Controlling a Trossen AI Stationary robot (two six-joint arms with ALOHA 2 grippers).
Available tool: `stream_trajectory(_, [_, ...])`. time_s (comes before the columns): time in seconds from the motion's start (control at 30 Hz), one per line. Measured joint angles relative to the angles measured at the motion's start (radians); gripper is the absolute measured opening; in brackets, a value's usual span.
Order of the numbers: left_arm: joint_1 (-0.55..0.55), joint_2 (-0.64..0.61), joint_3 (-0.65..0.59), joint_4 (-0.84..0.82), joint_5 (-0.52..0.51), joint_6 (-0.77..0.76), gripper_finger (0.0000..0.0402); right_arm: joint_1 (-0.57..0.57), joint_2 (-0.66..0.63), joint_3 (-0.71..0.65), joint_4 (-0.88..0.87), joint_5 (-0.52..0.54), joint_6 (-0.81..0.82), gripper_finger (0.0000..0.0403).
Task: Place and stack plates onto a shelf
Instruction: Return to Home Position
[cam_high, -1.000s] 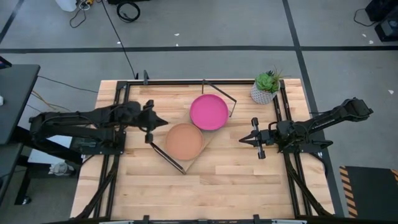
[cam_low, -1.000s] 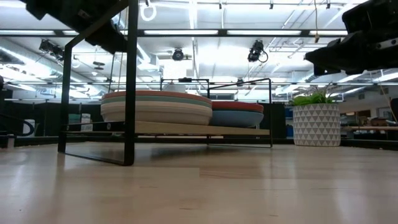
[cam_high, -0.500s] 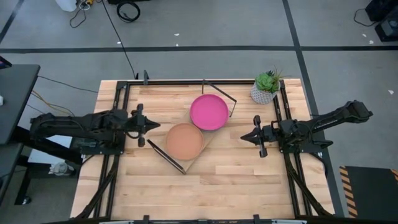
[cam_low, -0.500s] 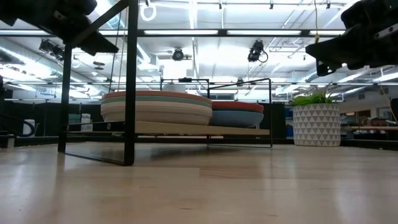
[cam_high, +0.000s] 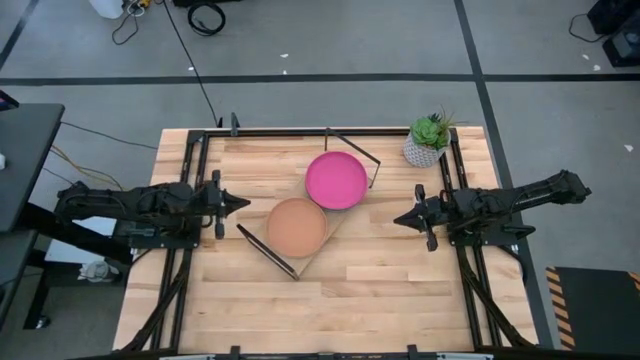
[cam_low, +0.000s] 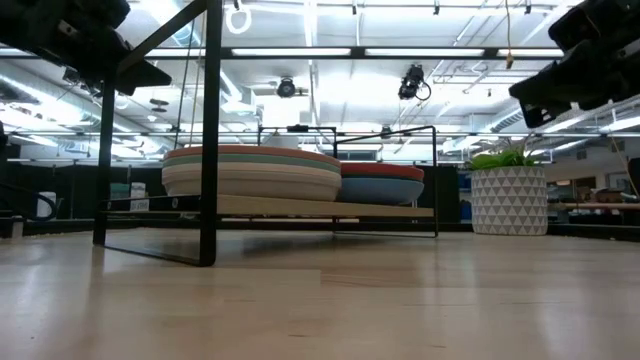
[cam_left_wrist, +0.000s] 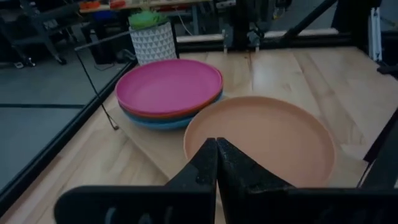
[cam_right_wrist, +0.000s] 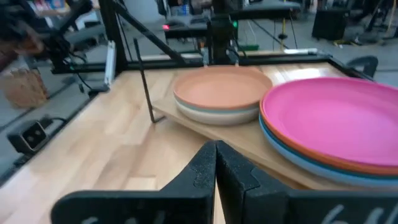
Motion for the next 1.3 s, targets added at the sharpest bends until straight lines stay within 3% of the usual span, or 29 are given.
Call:
stream_trajectory(0.23, [-0.028,-0.038,-0.091,0.061,-0.016,-0.025,0.0008,0.0,-0.07,0.0,-0.067,-0.047,0.0,0.0018])
stream_trajectory(0.57, [-0.037,-0.094,-0.15,0.129,-0.036,-0.028,0.0008,0.0,-0.072,0.0,-0.068,-0.051,-0.001,0.0018])
stream_trajectory(1.03, [-0.037,-0.262,-0.22,0.126,-0.055,0.004,0.0008,0.0,-0.072,0.0,-0.059,-0.051,-0.003,0.0018])
stream_trajectory(1.3, [-0.037,-0.289,-0.22,0.104,-0.059,0.015,0.0008,0.0,-0.072,0.0,-0.06,-0.051,-0.003,0.0018])
